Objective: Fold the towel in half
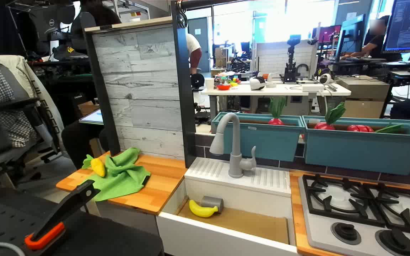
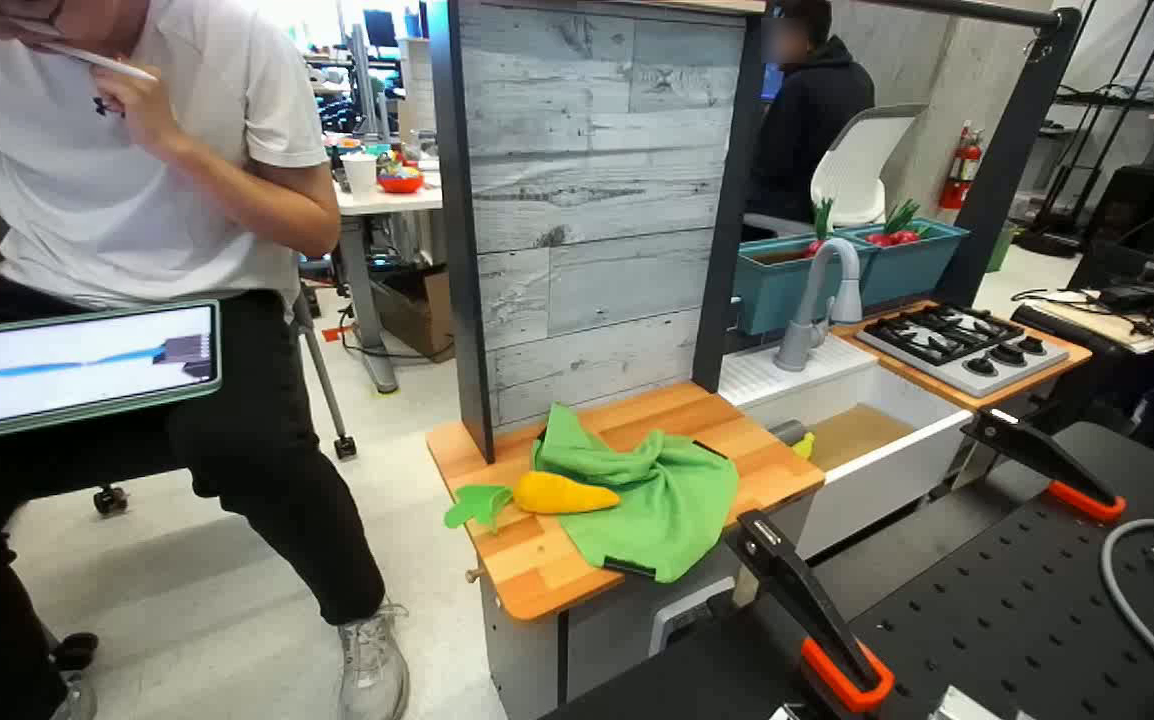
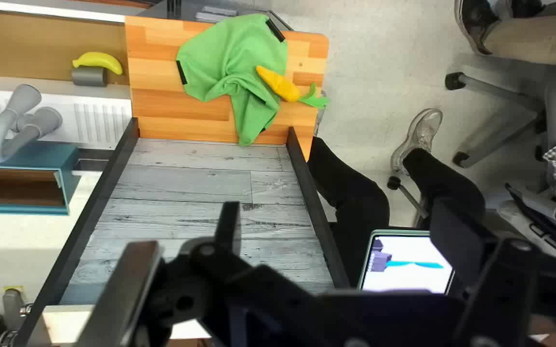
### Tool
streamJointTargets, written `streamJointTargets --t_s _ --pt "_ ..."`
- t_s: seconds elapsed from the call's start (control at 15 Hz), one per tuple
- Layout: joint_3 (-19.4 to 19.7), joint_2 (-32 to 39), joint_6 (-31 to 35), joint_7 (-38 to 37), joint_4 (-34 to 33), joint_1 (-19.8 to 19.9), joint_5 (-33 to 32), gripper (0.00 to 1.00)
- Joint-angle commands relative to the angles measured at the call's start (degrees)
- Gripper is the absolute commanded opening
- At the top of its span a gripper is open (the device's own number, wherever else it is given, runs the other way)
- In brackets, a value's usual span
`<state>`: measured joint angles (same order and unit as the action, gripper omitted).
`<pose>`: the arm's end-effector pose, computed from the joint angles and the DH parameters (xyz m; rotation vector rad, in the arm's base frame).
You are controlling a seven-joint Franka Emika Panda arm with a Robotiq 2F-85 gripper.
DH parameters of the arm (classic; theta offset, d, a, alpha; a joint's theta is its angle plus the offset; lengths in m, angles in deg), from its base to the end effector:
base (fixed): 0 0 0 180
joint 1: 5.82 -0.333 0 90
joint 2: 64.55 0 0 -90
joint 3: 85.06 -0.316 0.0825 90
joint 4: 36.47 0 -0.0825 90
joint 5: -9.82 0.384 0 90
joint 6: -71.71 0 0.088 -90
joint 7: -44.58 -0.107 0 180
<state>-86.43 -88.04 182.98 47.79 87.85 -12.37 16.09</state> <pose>0.4429 0.0705 0.5756 -3.0166 -0.2460 -0.2704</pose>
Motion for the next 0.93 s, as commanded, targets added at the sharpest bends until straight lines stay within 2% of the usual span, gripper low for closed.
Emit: streamJointTargets --t_s 0.0,0.47,0.73,0.87 --pt "-0.5 0.0 -0.2 0.2 -0.2 0.6 0.2 1.0" --pt "-0.5 0.0 -0.2 0.2 -0.2 0.6 0.2 1.0" --pt "-0.1 3.7 3.3 1.6 1.7 1.1 -0.6 1.0" --pt "-0.1 6.9 7.1 1.8 2.9 1.6 -1.2 1.0"
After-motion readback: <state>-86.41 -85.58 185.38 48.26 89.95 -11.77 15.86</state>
